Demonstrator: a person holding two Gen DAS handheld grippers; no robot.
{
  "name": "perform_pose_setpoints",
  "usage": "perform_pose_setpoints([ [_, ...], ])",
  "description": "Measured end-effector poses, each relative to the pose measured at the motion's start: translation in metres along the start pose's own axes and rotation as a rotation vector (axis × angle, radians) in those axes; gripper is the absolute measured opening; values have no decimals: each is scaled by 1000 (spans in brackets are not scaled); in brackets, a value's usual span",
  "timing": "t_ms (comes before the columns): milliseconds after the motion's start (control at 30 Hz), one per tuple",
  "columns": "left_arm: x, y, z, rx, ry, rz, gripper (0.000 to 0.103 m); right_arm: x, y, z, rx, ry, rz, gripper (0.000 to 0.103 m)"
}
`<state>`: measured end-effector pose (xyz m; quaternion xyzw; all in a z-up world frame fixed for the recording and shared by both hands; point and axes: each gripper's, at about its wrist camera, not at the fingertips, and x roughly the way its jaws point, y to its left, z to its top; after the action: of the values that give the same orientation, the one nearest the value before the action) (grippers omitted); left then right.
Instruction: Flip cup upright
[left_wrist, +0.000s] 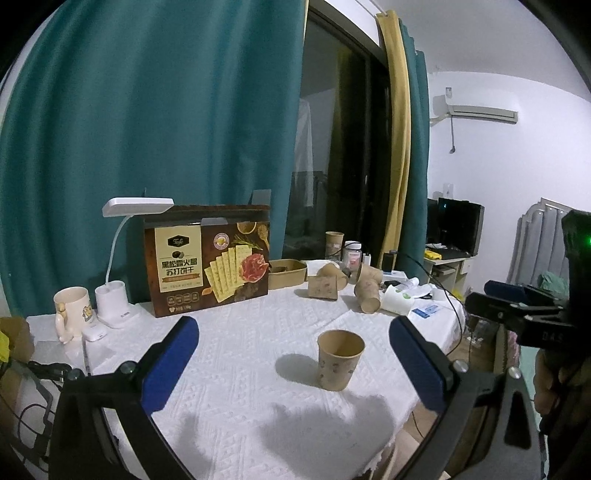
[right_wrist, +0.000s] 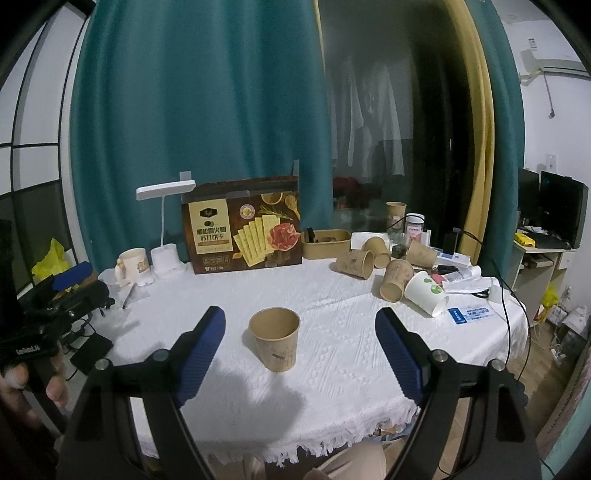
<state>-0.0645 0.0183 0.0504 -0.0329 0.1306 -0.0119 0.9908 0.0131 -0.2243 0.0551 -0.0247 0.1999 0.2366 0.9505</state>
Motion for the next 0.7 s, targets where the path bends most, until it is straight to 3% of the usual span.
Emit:
perform_pose_setpoints([
  [700, 11, 0, -6, 3, 26, 6, 103, 13, -6, -6, 3, 30, 0, 82],
])
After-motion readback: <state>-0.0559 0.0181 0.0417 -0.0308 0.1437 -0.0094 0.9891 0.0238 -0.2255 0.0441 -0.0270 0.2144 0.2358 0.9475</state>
